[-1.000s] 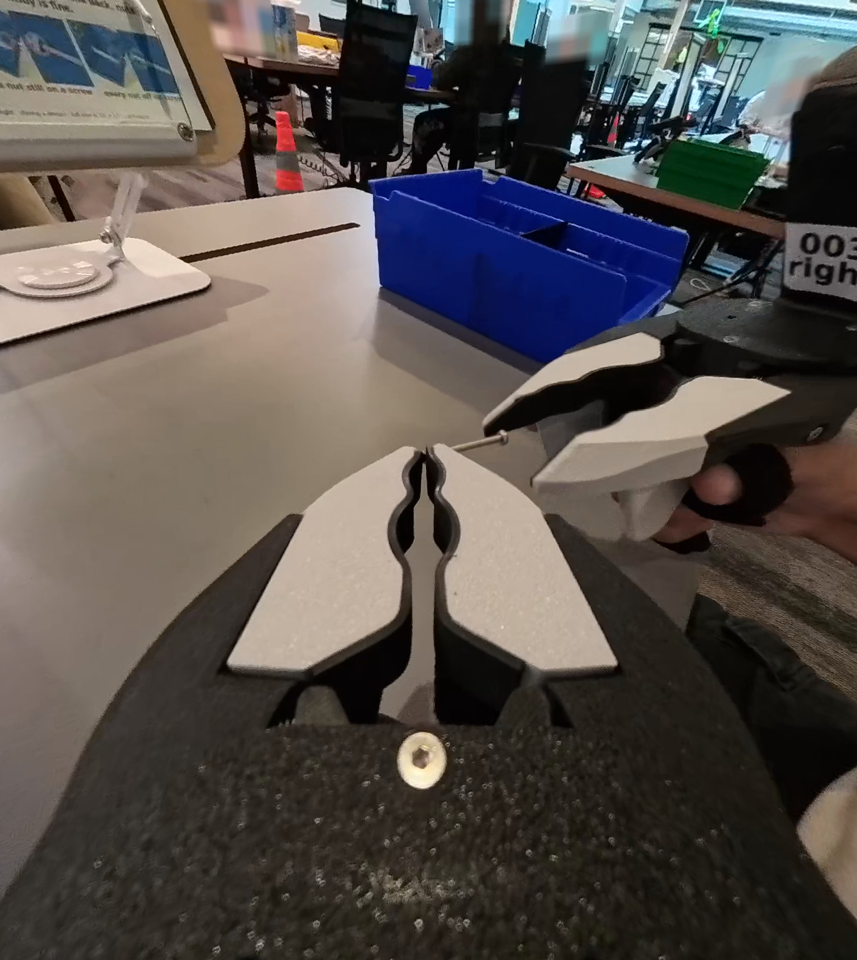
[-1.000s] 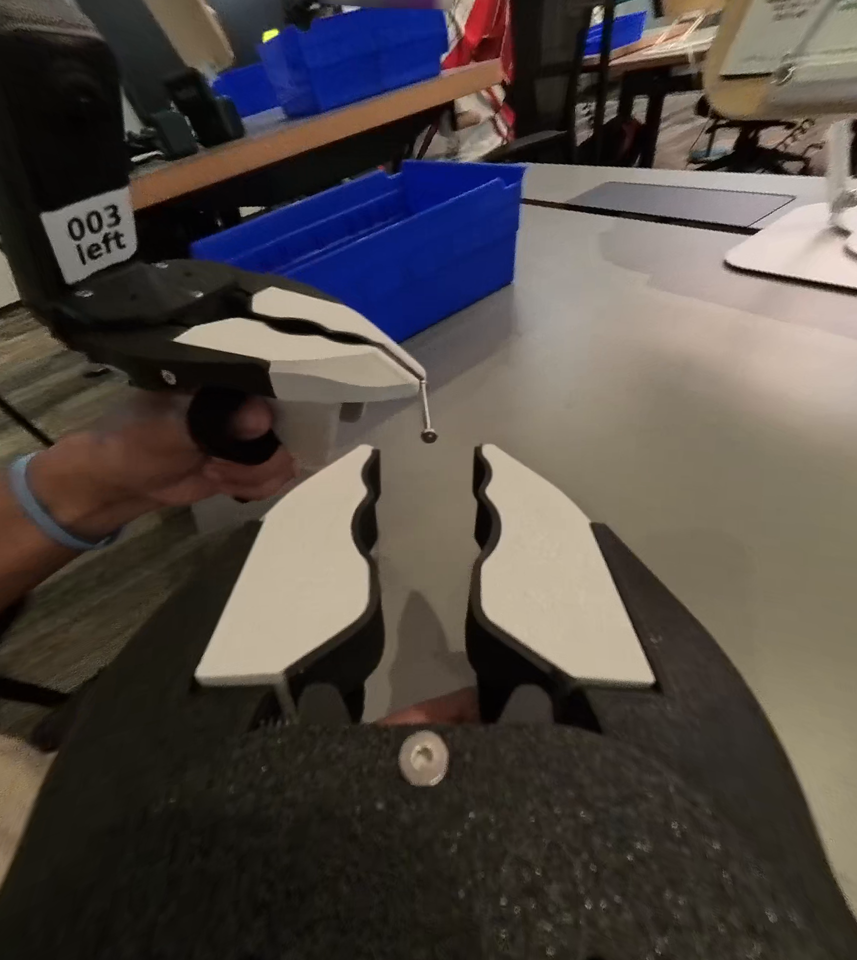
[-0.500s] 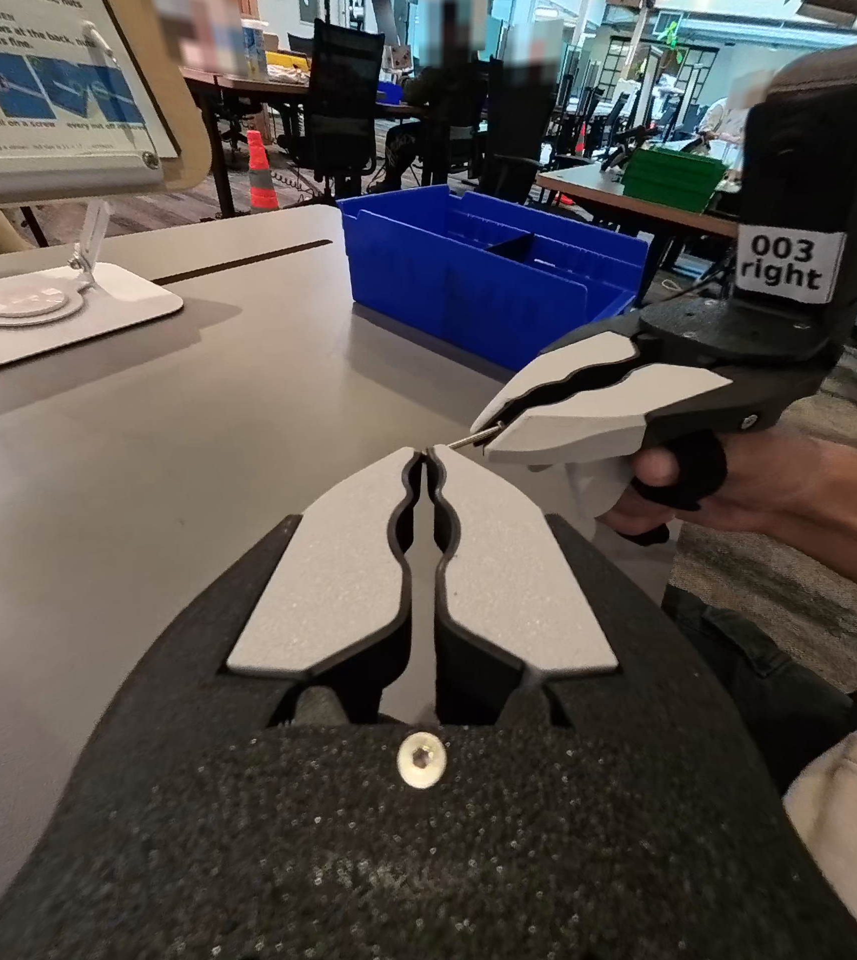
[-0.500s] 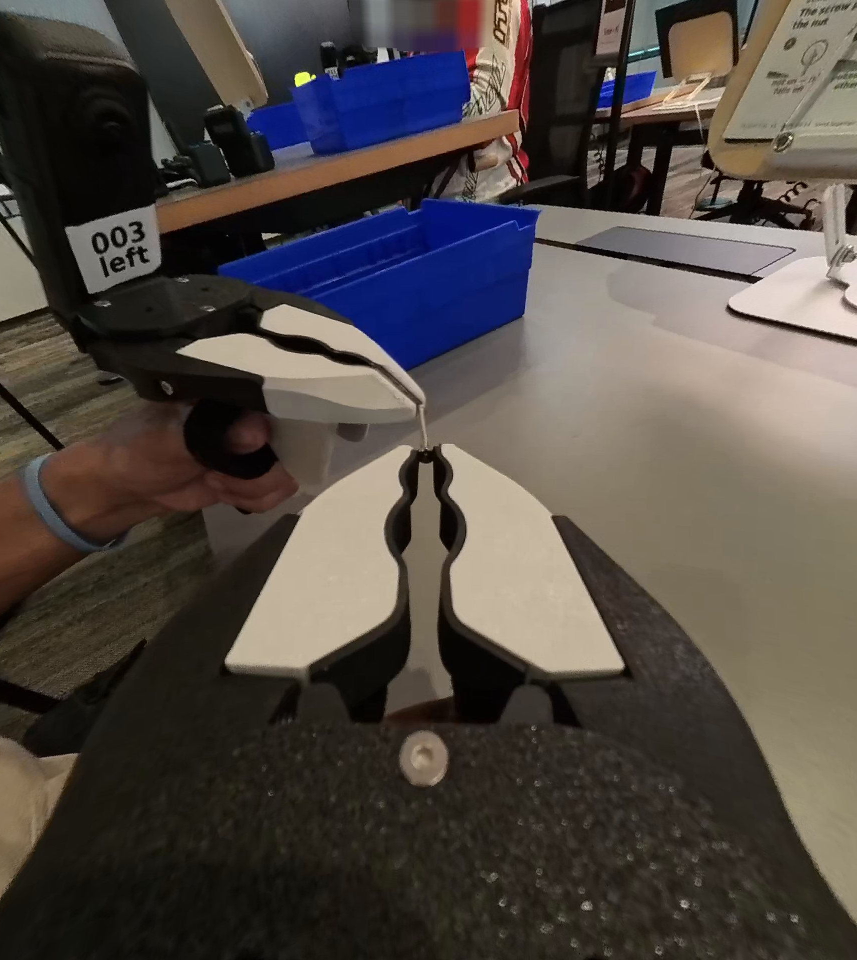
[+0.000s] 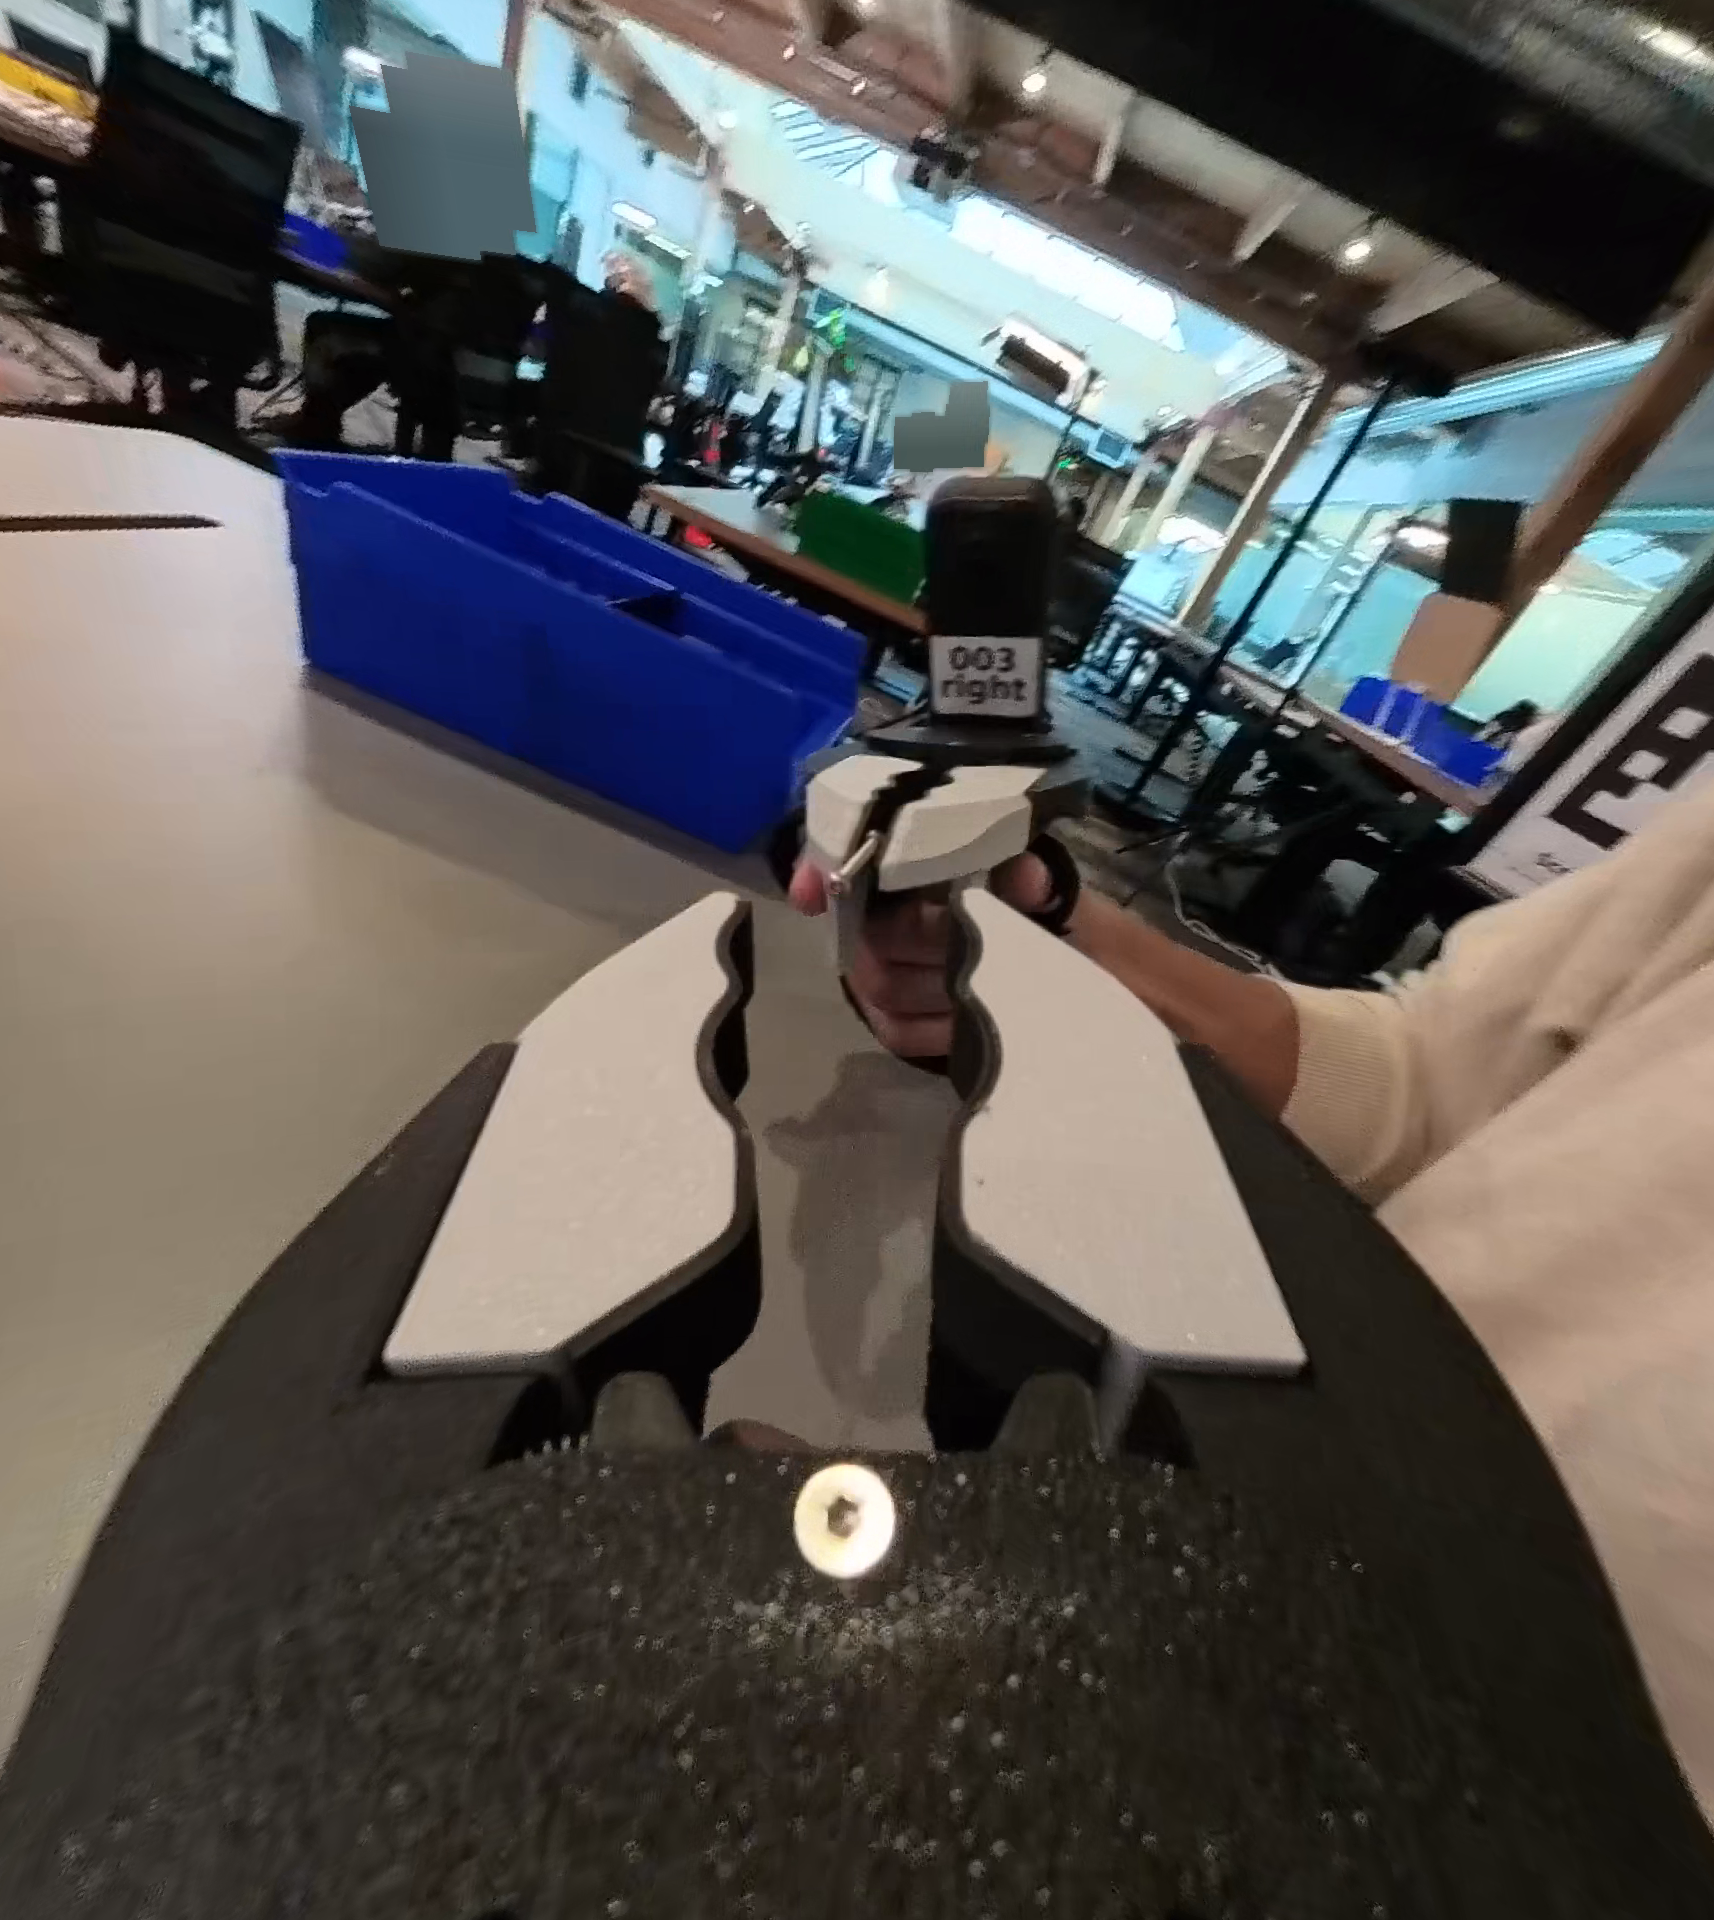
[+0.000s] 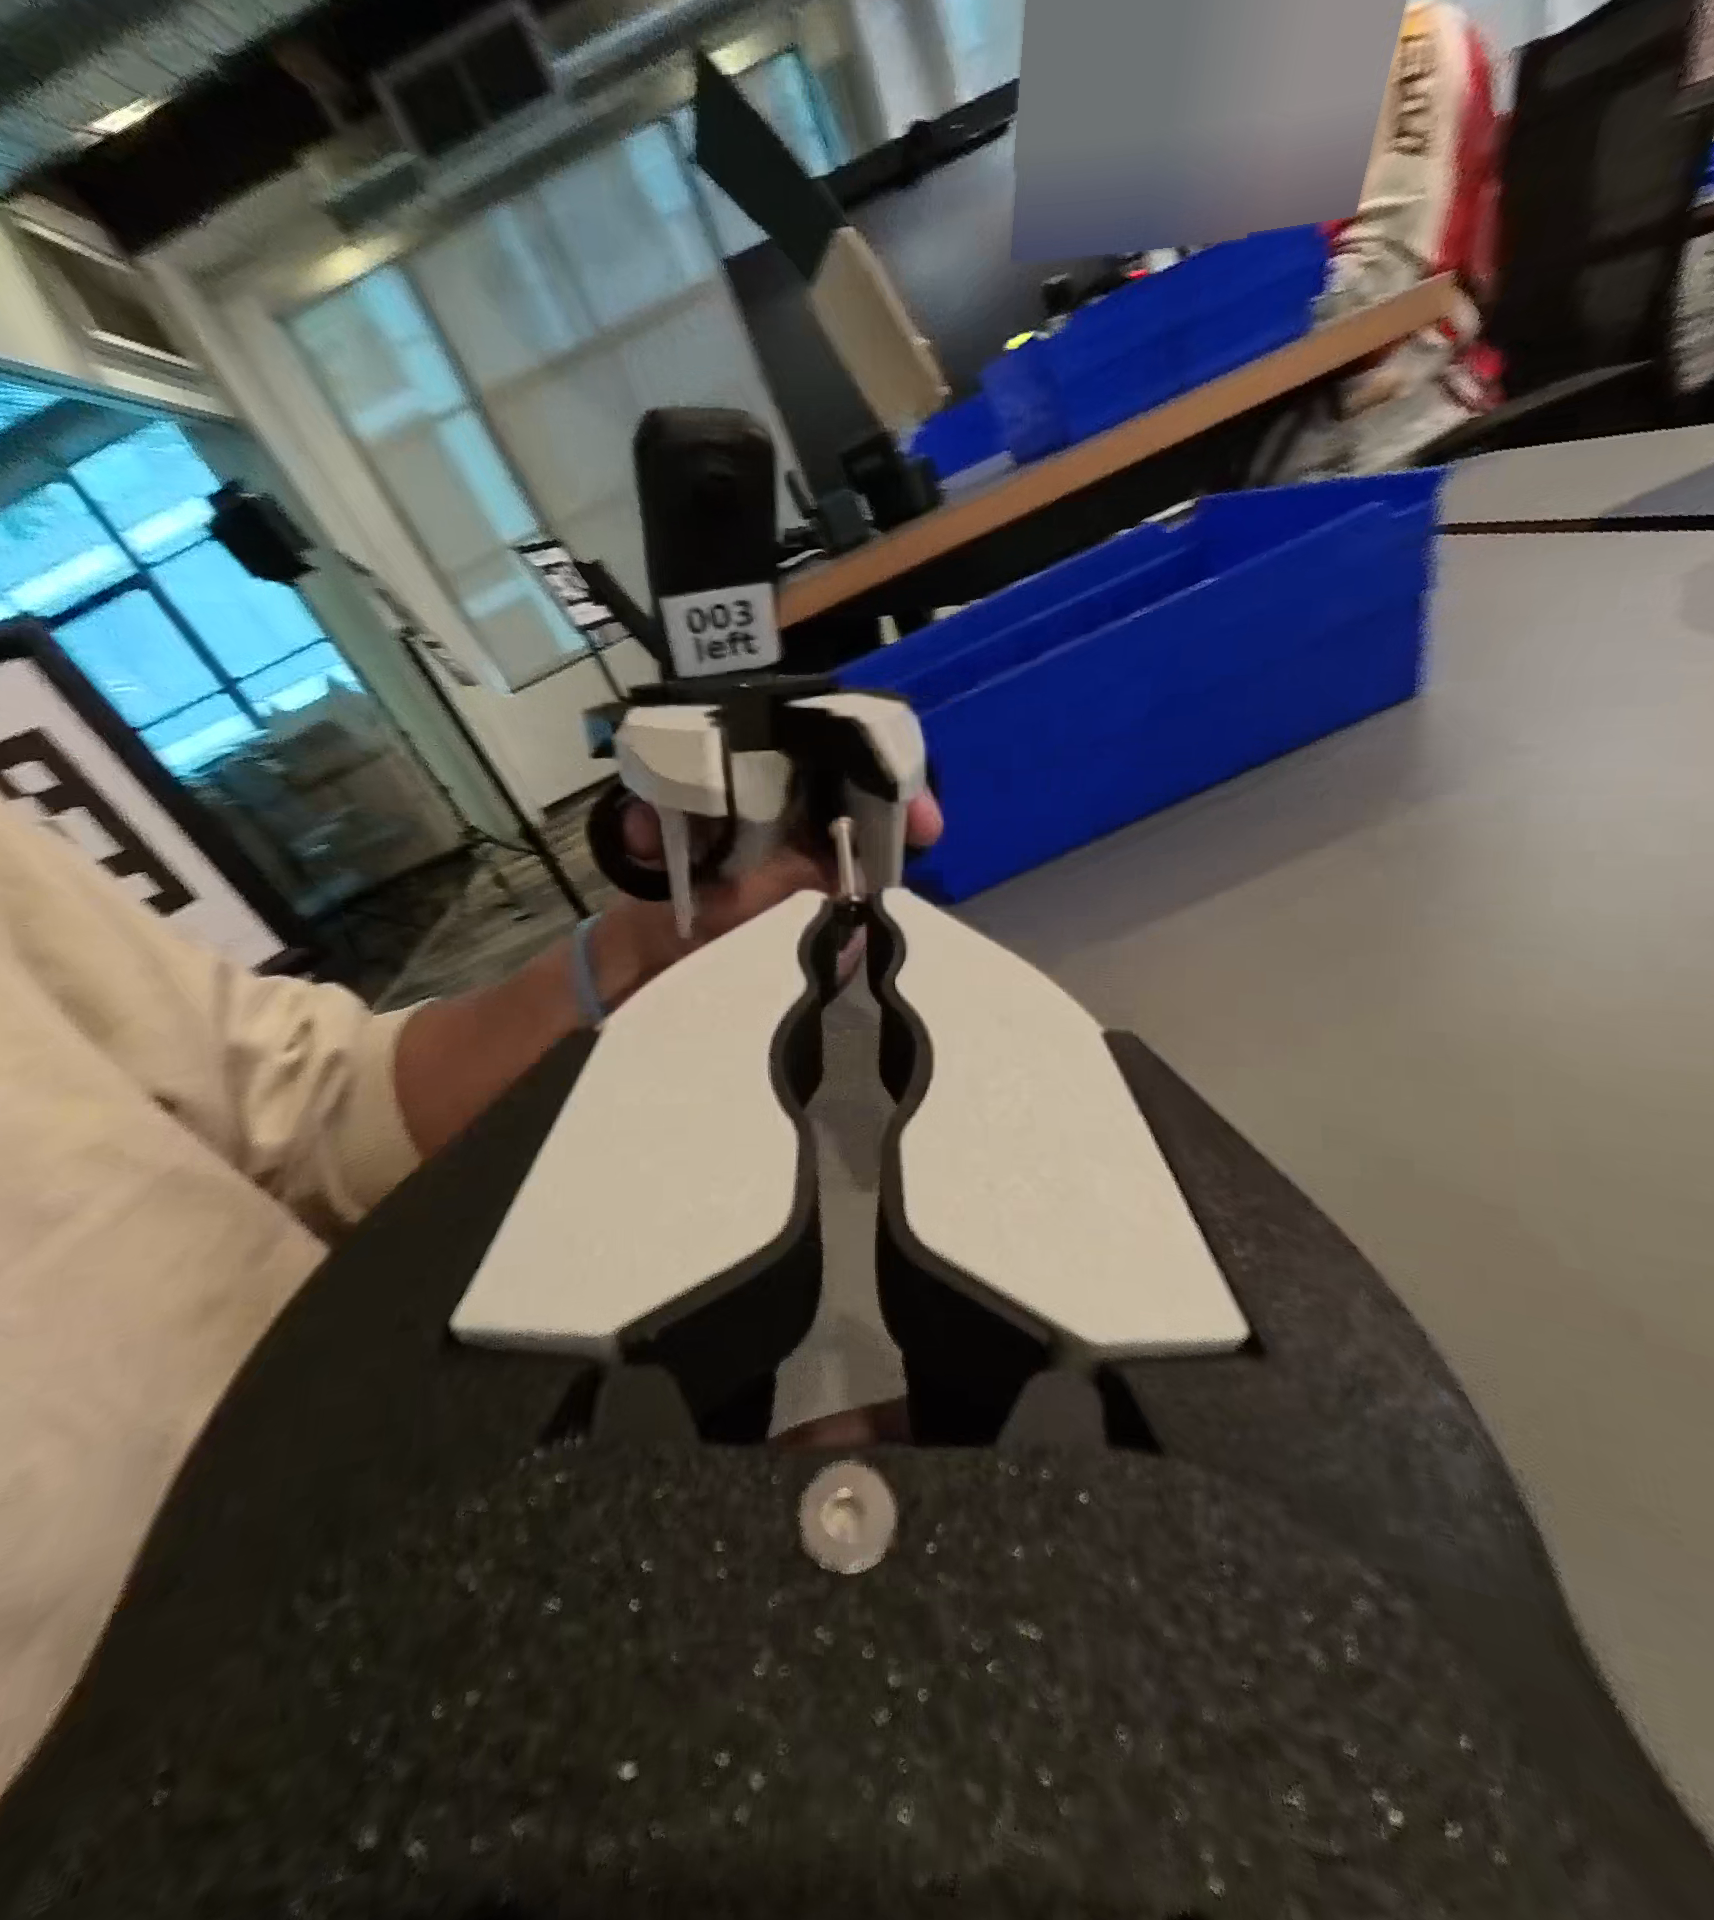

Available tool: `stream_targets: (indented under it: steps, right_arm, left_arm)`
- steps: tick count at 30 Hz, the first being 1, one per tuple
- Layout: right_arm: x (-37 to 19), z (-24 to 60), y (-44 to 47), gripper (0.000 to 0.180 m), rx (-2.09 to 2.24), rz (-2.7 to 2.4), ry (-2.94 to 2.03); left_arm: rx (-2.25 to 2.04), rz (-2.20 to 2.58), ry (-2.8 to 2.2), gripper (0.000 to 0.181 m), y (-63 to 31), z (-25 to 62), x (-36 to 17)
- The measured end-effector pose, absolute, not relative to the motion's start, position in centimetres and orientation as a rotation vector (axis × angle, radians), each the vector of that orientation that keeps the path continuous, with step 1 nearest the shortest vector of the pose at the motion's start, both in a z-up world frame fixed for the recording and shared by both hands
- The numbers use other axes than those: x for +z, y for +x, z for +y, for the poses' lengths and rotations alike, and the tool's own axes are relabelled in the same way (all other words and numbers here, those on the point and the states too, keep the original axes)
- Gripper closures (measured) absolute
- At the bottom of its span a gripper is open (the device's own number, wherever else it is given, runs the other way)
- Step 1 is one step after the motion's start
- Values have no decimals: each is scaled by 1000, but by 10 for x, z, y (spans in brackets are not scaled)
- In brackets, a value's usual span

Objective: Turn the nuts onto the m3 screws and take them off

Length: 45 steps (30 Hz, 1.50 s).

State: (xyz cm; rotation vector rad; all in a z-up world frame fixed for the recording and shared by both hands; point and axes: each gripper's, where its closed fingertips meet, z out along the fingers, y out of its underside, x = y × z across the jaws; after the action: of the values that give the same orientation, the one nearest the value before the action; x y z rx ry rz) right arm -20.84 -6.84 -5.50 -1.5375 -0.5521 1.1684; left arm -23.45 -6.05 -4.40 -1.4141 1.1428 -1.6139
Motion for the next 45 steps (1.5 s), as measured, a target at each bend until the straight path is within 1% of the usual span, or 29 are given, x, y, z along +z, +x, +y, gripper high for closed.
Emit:
stream_targets:
  steps: [5,9,13,16,19,21,22,25,31,32,33,34,36,40,45]
  right_arm:
    - [-46,-78,-221,175,1277,-619,-1488]
    - [-44,-82,-230,175,1301,-658,-1481]
    - [-49,-80,-231,175,1274,-669,-1509]
    - [-47,-82,-232,175,1301,-664,-1499]
    - [-47,-83,-231,175,1295,-667,-1501]
    - [-48,-82,-232,175,1291,-671,-1509]
    - [-48,-83,-232,175,1287,-680,-1511]
    - [-47,-85,-234,175,1297,-690,-1505]
    - [-45,-86,-234,175,1293,-670,-1491]
    - [-46,-86,-234,170,1282,-663,-1496]
    - [-47,-86,-233,159,1270,-659,-1504]
    - [-48,-88,-232,153,1273,-661,-1510]
    - [-53,-93,-232,142,1280,-686,-1538]
    - [-49,-98,-233,138,1276,-714,-1537]
    - [-31,-96,-230,140,1280,-696,-1454]
  left_arm:
    - [-1635,1212,-1336,155,-237,-74,-41]
    - [-1601,1242,-1329,156,-236,-77,-43]
    - [-1607,1238,-1283,176,-238,-80,-38]
    - [-1605,1254,-1274,175,-239,-83,-38]
    - [-1605,1276,-1272,166,-238,-86,-37]
    - [-1580,1293,-1276,164,-237,-88,-39]
    - [-1568,1298,-1276,165,-236,-88,-40]
    - [-1555,1297,-1276,176,-235,-88,-40]
    - [-1543,1310,-1276,177,-235,-89,-39]
    - [-1538,1308,-1275,177,-235,-89,-38]
    - [-1534,1311,-1275,177,-235,-89,-38]
    - [-1531,1320,-1275,177,-235,-90,-38]
    - [-1519,1323,-1278,177,-236,-89,-38]
    - [-1517,1333,-1291,177,-235,-88,-42]
    - [-1505,1336,-1311,177,-234,-86,-47]
